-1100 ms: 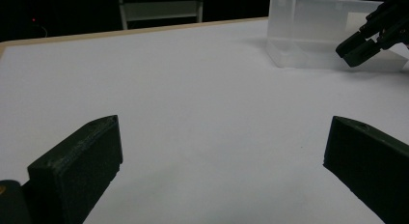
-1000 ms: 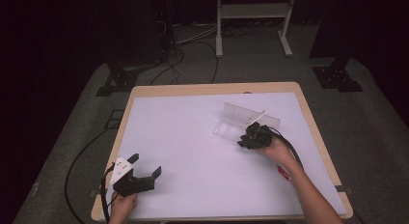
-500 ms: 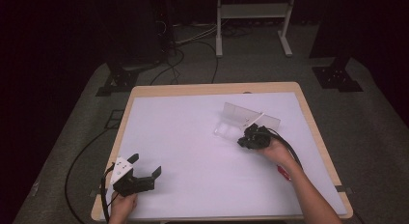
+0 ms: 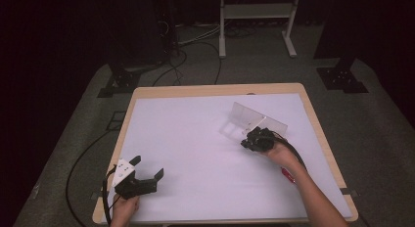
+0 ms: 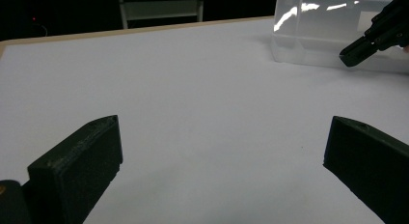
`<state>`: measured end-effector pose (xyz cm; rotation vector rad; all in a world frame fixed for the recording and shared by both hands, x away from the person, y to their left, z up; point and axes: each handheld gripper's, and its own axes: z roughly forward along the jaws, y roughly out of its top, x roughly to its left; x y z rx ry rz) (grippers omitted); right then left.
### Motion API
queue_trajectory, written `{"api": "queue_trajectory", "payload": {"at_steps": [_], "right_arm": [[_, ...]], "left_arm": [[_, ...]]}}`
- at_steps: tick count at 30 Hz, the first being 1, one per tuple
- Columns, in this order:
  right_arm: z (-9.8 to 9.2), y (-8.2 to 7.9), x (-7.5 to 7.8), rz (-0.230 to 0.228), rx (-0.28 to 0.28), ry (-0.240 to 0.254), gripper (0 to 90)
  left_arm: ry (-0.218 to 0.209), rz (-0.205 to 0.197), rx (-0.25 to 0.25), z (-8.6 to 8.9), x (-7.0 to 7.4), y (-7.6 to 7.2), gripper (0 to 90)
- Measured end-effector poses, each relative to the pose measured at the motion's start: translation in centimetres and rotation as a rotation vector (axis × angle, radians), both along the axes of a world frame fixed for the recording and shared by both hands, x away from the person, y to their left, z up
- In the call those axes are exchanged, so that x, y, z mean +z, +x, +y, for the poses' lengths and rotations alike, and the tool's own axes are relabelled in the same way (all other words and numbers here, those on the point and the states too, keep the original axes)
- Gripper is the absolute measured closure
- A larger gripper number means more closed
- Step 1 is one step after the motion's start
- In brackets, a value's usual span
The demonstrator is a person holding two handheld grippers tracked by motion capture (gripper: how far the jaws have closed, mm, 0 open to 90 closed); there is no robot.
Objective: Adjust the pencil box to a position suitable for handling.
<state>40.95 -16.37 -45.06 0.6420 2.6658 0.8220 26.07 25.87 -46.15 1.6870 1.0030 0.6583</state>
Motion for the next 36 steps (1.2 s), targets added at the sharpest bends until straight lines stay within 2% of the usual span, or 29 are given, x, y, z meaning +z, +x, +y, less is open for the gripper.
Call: {"api": "queue_trajectory", "payload": {"at_steps": [7, 15, 21, 27, 32, 36], "right_arm": [[-0.2, -0.4, 0.8, -0.043, 0.010, 0.009, 86.2], [-0.2, -1.5, 2.2, -0.061, 0.046, 0.041, 86.1], [0.3, -3.3, 3.2, -0.078, 0.115, 0.065, 86.1], [1.0, -5.2, 3.6, -0.082, 0.195, 0.082, 86.0], [1.6, -6.5, 3.6, -0.071, 0.244, 0.098, 86.0], [2.1, -7.3, 3.3, -0.043, 0.276, 0.119, 85.9]], "left_arm": [[0.003, 0.002, -0.001, 0.0, 0.0, 0.0, 0.0], [0.003, 0.002, 0.000, 0.0, 0.0, 0.0, 0.0], [0.000, 0.001, 0.002, 0.0, 0.0, 0.0, 0.0], [0.005, 0.000, 0.001, 0.0, 0.0, 0.0, 0.0], [0.007, 0.002, 0.002, 0.0, 0.0, 0.0, 0.0], [0.006, 0.003, 0.004, 0.0, 0.0, 0.0, 0.0]]}}
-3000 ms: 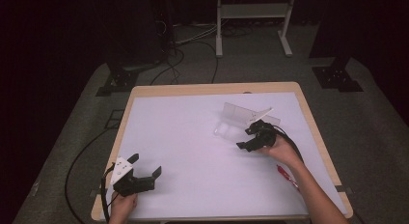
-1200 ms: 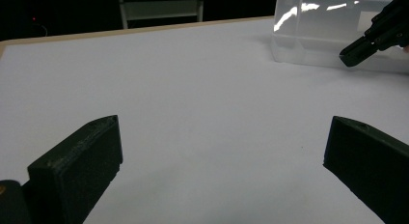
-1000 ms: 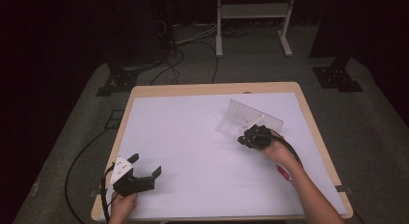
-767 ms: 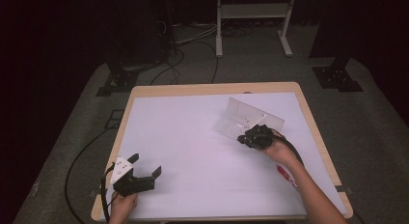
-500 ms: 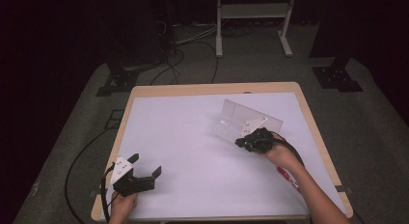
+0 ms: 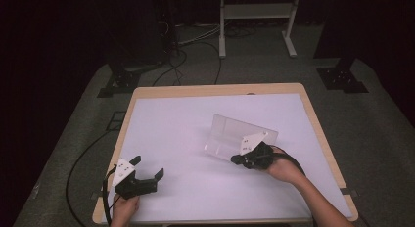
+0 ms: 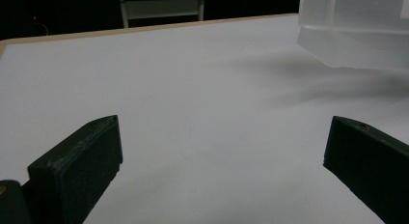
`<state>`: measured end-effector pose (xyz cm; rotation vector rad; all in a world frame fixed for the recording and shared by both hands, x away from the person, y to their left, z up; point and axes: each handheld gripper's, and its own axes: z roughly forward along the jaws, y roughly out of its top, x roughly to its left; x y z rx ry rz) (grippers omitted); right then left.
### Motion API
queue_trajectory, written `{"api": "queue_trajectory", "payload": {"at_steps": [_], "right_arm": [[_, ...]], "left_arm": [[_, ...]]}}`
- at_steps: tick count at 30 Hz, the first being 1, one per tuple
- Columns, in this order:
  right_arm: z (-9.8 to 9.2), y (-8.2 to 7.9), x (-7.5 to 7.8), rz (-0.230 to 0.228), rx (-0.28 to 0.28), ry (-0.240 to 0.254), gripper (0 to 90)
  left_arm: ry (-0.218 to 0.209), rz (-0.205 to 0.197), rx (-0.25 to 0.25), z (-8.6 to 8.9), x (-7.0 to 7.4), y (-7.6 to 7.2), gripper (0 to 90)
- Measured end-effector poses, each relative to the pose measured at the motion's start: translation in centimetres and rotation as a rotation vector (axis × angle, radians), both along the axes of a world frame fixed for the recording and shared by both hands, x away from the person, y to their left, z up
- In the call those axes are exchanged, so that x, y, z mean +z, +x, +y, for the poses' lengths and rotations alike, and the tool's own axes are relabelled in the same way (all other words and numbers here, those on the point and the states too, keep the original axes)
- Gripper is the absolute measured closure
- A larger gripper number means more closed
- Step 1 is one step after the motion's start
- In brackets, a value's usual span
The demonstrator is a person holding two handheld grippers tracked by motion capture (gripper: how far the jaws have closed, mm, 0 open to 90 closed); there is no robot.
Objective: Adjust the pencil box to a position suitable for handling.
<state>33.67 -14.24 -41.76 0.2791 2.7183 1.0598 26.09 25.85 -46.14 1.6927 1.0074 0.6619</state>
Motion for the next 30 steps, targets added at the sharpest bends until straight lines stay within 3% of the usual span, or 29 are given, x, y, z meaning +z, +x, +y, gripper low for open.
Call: {"api": "queue_trajectory", "payload": {"at_steps": [18, 30], "right_arm": [[2.4, -1.0, -2.5, 0.063, 0.097, -0.027, 85.8], [2.8, -1.1, -3.7, 0.117, 0.085, -0.023, 85.6]], "left_arm": [[0.001, 0.001, 0.001, 0.0, 0.0, 0.0, 0.0], [0.005, 0.003, 0.000, 0.0, 0.0, 0.0, 0.0]]}}
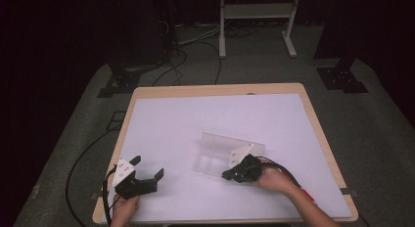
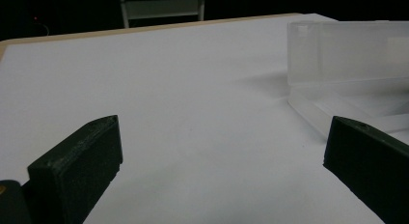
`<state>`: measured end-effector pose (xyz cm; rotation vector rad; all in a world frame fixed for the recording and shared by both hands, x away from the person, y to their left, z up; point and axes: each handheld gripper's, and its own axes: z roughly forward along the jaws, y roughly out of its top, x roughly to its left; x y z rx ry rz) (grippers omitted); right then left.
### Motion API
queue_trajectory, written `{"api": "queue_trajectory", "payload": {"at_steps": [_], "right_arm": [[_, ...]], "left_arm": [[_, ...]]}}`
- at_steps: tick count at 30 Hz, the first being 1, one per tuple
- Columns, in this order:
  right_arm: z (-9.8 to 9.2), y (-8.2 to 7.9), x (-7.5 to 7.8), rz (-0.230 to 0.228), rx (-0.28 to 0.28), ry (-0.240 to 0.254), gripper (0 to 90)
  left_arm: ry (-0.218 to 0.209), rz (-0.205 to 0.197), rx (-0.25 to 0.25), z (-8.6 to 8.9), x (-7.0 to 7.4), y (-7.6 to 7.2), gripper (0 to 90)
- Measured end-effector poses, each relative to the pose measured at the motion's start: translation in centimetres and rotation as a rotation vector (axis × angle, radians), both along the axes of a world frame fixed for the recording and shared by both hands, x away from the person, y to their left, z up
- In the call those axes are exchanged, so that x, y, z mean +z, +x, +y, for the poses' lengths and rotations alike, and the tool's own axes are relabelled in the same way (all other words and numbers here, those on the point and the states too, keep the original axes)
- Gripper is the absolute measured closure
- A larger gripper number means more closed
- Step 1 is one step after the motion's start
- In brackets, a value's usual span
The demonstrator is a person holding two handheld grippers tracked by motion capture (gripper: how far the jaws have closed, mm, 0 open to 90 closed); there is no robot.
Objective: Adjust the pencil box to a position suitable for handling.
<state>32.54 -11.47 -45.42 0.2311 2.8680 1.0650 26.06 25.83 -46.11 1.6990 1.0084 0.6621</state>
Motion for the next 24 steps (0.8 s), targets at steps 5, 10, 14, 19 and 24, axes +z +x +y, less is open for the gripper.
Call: {"api": "queue_trajectory", "payload": {"at_steps": [5, 10, 14, 19, 24], "right_arm": [[-0.1, 0.1, -0.2, 0.030, -0.010, 0.000, 85.4], [-0.2, 0.2, -0.3, 0.057, -0.019, 0.001, 85.0], [-0.3, 0.3, -0.3, 0.072, -0.024, -0.005, 82.2], [-0.5, 0.3, -0.2, 0.066, -0.026, 0.001, 75.6], [-1.0, 0.1, 0.3, 0.088, -0.045, 0.037, 62.7]], "left_arm": [[0.000, -0.002, 0.002, 0.0, 0.0, 0.0, 0.0], [0.000, -0.001, 0.001, 0.0, 0.0, 0.0, 0.0], [0.000, 0.000, 0.000, 0.0, 0.0, 0.0, 0.0], [0.000, -0.001, 0.001, 0.0, 0.0, 0.0, 0.0], [0.000, -0.001, 0.001, 0.0, 0.0, 0.0, 0.0]]}}
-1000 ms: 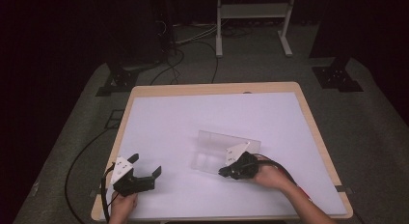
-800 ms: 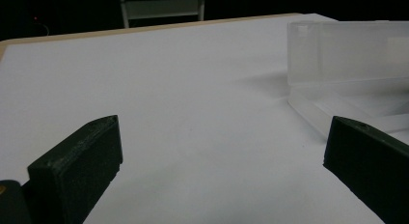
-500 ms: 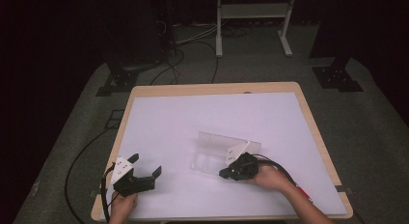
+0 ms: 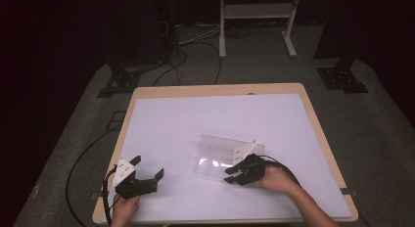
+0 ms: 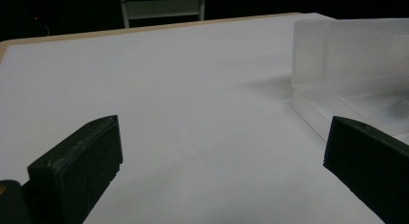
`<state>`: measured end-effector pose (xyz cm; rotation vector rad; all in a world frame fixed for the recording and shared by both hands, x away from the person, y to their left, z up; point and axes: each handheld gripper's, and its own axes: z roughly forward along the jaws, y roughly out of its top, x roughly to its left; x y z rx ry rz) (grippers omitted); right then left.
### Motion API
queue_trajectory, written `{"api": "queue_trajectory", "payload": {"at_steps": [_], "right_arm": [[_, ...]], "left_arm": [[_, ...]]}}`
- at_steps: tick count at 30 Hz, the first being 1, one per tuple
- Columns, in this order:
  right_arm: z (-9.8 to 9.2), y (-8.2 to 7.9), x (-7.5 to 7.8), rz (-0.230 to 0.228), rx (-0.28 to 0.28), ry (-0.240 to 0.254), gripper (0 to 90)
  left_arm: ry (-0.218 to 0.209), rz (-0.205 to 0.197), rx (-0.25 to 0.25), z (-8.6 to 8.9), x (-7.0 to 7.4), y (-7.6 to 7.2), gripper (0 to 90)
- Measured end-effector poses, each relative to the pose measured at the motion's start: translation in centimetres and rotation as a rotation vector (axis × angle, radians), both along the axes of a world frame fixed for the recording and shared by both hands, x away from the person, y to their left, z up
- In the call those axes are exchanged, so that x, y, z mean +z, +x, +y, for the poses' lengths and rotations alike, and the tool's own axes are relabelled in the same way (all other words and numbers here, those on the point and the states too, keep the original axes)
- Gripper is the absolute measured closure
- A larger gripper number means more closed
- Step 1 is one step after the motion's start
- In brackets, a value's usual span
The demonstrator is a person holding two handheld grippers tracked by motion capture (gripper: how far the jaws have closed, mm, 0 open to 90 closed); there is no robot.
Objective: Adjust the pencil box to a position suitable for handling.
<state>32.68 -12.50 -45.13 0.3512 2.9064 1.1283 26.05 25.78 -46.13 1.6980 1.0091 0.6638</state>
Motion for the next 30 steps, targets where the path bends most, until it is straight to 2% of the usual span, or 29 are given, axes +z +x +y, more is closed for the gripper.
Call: {"api": "queue_trajectory", "payload": {"at_steps": [5, 16, 24, 30], "right_arm": [[-1.1, 0.0, 0.7, -0.002, -0.029, 0.020, 52.6], [-3.0, -0.5, 2.2, -0.023, -0.093, 0.069, 45.4], [-4.4, -1.0, 2.6, -0.015, -0.132, 0.080, 40.9], [-5.8, -1.1, 3.0, -0.026, -0.167, 0.092, 39.3]], "left_arm": [[0.002, 0.000, -0.002, 0.0, 0.0, 0.0, 0.0], [0.003, 0.002, -0.003, 0.0, 0.0, 0.1, 0.0], [0.005, -0.002, -0.003, 0.0, 0.0, 0.0, 0.0], [0.004, -0.003, -0.001, 0.0, 0.0, 0.0, 0.0]]}}
